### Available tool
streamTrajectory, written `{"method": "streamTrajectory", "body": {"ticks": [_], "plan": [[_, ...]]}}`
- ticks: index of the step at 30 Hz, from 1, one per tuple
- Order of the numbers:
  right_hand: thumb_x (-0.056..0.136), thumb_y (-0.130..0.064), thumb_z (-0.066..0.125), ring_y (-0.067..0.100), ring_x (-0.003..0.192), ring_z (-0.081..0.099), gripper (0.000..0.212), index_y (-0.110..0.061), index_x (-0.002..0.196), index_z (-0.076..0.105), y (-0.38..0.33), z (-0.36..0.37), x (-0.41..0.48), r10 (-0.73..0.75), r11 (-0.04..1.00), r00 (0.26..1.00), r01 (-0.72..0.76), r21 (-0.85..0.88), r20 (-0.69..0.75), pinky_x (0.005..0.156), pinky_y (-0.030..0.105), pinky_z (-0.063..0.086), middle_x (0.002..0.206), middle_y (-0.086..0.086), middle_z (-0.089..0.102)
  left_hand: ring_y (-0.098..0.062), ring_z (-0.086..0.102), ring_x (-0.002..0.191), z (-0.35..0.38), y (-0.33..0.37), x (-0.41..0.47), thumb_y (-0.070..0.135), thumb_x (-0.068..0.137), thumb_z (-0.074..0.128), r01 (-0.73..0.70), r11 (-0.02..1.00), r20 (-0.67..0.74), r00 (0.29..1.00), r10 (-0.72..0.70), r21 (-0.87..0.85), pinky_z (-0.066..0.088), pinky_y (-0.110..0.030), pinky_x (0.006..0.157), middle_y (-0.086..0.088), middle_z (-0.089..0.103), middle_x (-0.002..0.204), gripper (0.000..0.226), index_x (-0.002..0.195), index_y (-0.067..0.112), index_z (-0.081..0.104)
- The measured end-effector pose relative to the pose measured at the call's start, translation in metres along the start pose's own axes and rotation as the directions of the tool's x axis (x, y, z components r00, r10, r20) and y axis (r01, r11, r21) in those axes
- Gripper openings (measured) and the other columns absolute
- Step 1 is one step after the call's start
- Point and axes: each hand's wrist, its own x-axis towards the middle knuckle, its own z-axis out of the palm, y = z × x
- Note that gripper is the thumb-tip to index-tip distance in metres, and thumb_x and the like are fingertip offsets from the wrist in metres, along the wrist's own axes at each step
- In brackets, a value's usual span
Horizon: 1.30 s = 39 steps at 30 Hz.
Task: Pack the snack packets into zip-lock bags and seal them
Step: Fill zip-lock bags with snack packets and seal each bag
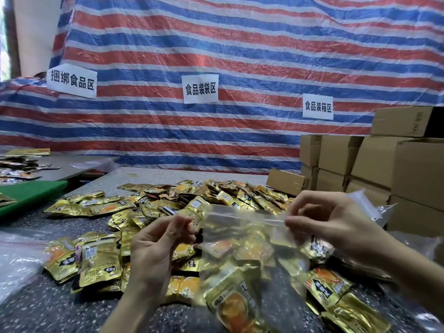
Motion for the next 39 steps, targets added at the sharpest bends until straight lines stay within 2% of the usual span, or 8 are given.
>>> {"method": "streamTrajectory", "body": {"ticks": [6,9,15,19,25,31,35,39], "plan": [[0.075,-0.013,0.076,0.021,0.067,0.070,0.009,-0.008,0.083,0.074,-0.003,0.008,-0.002,-0.081,0.995,0.995,0.076,-0.071,-0.064,0.062,0.019,0.055,0.079,0.015,0.073,-0.019,0.070,0.099,0.006,-0.012,-0.003,0.064,0.066,0.079,0.154,0.938,0.122,0.972,-0.200,0.309,0.058,-0.033,0.082,-0.003,0.072,0.112,0.069,0.116,0.019,0.069],[0.076,-0.005,0.075,0.019,0.064,0.069,0.007,-0.002,0.082,0.072,-0.004,0.012,0.001,-0.078,0.996,0.994,0.081,0.041,-0.071,0.060,0.019,0.054,0.073,0.016,0.072,-0.012,0.066,0.111,0.011,-0.019,-0.004,0.055,0.083,0.064,0.232,0.883,0.118,0.946,-0.303,0.407,0.052,-0.035,0.097,0.008,0.070,0.121,0.052,0.127,0.026,0.064],[0.072,-0.014,0.079,0.023,0.069,0.071,0.011,-0.008,0.080,0.075,-0.006,0.012,0.003,0.101,0.987,0.994,-0.104,0.121,0.028,0.062,0.027,0.059,0.077,0.017,0.073,-0.021,0.068,0.075,0.014,-0.014,-0.007,0.032,0.082,0.064,0.201,0.953,0.122,0.965,-0.233,0.228,0.058,-0.030,0.067,-0.012,0.075,0.090,0.022,0.088,0.017,0.078],[0.067,-0.008,0.081,0.028,0.079,0.071,0.017,-0.007,0.084,0.078,-0.002,-0.006,-0.004,0.284,0.951,0.953,-0.294,0.098,0.107,0.071,0.029,0.059,0.089,0.020,0.074,-0.022,0.063,0.070,0.012,-0.007,-0.005,0.025,0.080,0.063,0.122,0.982,-0.003,0.992,-0.123,0.142,0.054,-0.039,0.068,-0.012,0.071,0.078,0.018,0.077,0.016,0.078],[0.068,-0.008,0.079,0.041,0.088,0.071,0.018,-0.010,0.086,0.078,-0.003,-0.013,-0.012,0.266,0.963,0.962,-0.262,0.064,-0.066,0.075,0.034,0.062,0.091,0.019,0.076,-0.019,0.059,0.062,0.011,-0.002,-0.005,0.024,0.081,0.060,0.000,0.994,0.005,1.000,-0.001,0.113,0.054,-0.029,0.061,-0.012,0.066,0.070,0.021,0.074,0.013,0.077],[0.071,-0.044,0.085,0.000,0.108,0.066,0.062,-0.034,0.127,0.060,0.014,0.014,-0.012,0.415,0.906,0.904,-0.399,-0.144,0.104,0.091,0.023,0.054,0.121,-0.014,0.068,-0.022,0.062,0.063,0.016,0.000,-0.007,0.022,0.085,0.056,-0.011,0.996,0.053,0.999,0.006,0.092,0.056,-0.030,0.060,-0.012,0.064,0.070,0.022,0.075,0.016,0.074],[0.085,-0.018,0.074,0.023,0.085,0.073,0.015,-0.009,0.095,0.078,0.029,0.027,-0.006,0.375,0.923,0.926,-0.371,0.099,-0.031,0.079,0.037,0.061,0.096,0.014,0.077,-0.026,0.067,0.064,0.018,0.003,-0.008,0.022,0.086,0.053,0.040,0.998,0.054,0.998,-0.043,0.046,0.059,-0.033,0.060,-0.016,0.066,0.069,0.024,0.074,0.019,0.074],[0.072,-0.031,0.079,0.025,0.077,0.073,0.024,-0.018,0.091,0.080,0.023,0.025,-0.009,0.292,0.942,0.947,-0.260,0.210,-0.133,0.065,0.027,0.059,0.090,0.014,0.077,-0.035,0.068,0.072,0.013,0.005,-0.006,0.026,0.085,0.059,0.037,0.997,0.035,0.999,-0.040,0.072,0.060,-0.052,0.070,-0.017,0.067,0.075,0.016,0.082,0.019,0.072]]}}
